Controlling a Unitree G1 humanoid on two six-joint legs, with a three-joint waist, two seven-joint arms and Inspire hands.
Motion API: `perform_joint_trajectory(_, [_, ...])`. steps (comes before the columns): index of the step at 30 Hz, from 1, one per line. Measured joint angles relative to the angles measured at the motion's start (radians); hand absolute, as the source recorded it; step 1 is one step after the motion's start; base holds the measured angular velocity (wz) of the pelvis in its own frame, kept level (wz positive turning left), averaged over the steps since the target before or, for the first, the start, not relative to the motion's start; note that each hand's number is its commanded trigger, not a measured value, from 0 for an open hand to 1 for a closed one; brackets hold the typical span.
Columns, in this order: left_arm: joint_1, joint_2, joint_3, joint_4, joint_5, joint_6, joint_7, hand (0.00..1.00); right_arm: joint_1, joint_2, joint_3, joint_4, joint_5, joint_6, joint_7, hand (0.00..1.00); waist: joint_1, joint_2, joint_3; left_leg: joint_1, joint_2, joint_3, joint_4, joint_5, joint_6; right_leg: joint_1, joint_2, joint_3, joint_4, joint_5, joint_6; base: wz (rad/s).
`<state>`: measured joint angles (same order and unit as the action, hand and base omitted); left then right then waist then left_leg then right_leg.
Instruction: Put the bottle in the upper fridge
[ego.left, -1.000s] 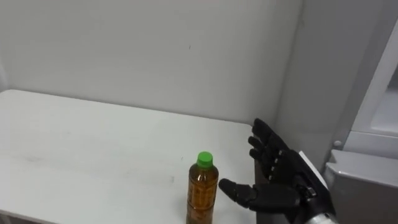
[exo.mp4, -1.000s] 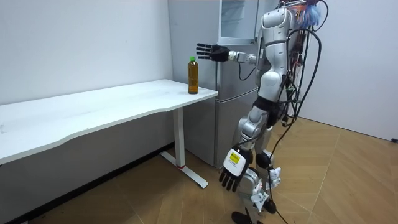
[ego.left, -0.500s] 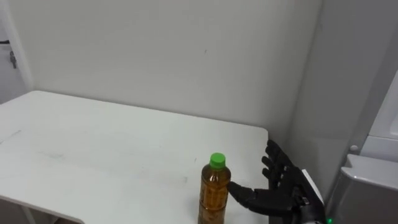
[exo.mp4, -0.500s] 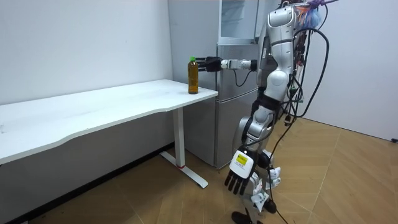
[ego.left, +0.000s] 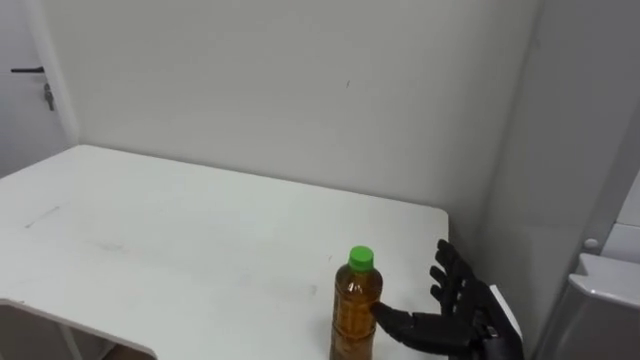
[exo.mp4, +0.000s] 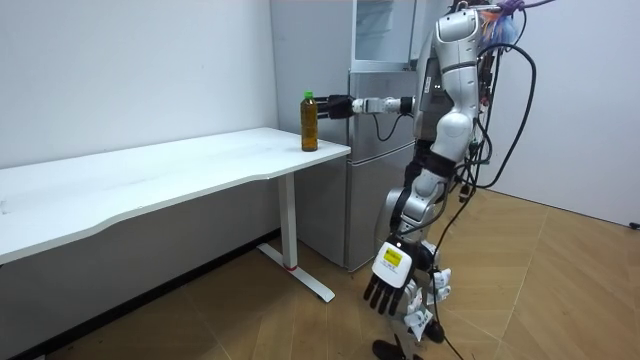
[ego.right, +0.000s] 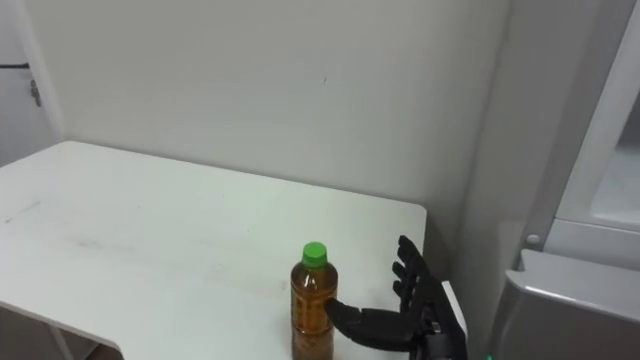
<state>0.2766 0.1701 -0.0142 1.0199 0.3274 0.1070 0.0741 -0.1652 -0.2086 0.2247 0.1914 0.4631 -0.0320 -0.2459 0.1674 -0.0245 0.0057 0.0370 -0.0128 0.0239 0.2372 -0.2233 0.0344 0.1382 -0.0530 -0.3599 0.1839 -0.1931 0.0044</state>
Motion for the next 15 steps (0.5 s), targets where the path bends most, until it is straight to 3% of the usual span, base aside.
perform_joint_trajectory(15, [0.012,0.0,-0.001,-0.058,0.005,0.01,-0.026,0.0,-0.014,0.001,0.04,0.139,-0.012,-0.001,0.076,0.0,0.008,0.009,0.0059,-0.017,-0.002,-0.001,0.002,0.004,0.003,-0.01,-0.008,-0.029,0.0,0.0,0.001,0.01])
